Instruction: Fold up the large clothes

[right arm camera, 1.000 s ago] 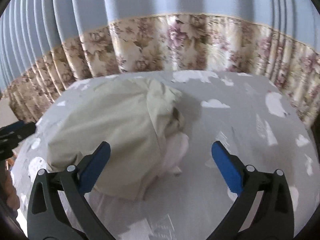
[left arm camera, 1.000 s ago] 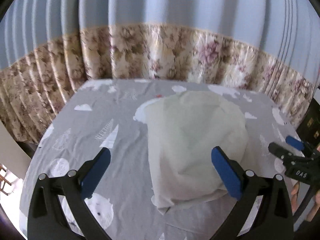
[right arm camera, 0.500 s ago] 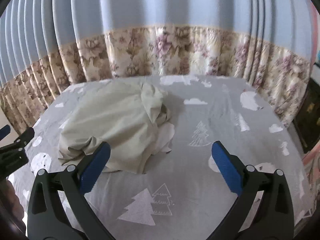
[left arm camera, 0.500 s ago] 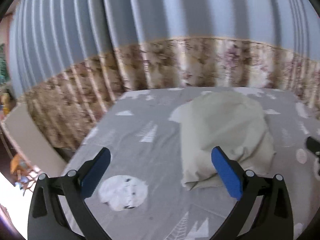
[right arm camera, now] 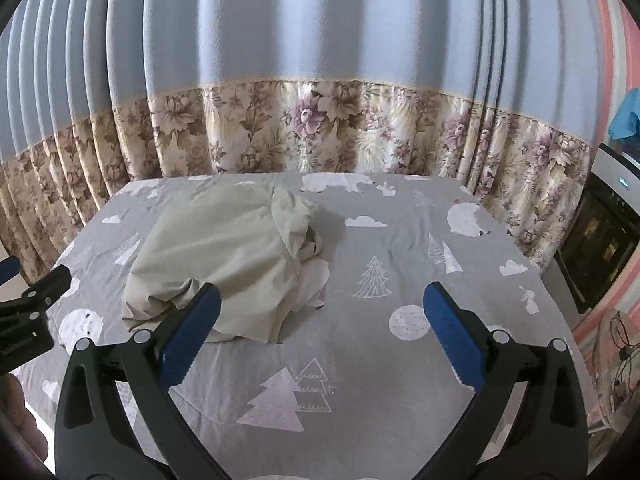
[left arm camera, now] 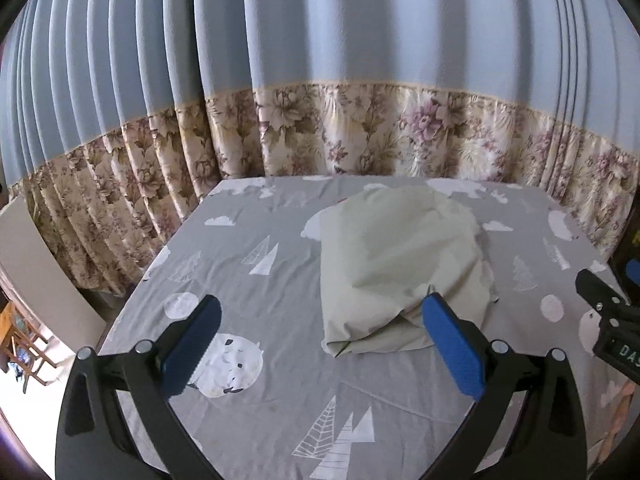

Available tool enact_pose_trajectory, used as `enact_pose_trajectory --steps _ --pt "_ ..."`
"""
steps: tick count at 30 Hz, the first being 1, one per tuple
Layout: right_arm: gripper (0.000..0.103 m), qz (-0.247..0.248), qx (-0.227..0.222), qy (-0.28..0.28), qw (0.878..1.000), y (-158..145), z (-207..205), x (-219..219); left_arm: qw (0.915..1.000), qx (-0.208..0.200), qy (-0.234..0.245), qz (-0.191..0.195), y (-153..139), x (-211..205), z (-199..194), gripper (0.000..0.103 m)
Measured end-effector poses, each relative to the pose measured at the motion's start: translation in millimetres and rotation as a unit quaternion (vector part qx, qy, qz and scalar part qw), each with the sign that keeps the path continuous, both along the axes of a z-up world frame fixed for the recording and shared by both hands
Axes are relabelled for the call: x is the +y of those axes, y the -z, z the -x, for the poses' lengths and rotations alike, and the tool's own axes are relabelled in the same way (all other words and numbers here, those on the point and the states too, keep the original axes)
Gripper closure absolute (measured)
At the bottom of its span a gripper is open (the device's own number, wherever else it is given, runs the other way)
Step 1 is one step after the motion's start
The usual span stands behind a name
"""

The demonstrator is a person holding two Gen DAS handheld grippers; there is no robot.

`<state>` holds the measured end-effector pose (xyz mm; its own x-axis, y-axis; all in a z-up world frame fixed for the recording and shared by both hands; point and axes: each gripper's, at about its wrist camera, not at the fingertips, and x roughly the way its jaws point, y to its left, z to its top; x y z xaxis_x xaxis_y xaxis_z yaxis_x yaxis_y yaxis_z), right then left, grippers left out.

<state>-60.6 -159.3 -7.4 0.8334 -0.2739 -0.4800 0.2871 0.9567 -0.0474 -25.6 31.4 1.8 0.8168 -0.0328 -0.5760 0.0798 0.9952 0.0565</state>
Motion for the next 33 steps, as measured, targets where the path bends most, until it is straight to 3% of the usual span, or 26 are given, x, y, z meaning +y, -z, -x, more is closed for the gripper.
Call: enact_pose_trajectory --steps 11,33 --pt "0.003 -0.021 0.014 0.012 1.000 6.0 -1.9 -11.4 0.9992 0.029 0.021 0.018 7.3 -4.6 -10.7 0.002" --pt "0.003 -0.024 0.018 0.016 0.999 12.7 -2.4 -15.4 0.9993 0.032 0.015 0.009 10.8 -10.2 -12.9 0.002"
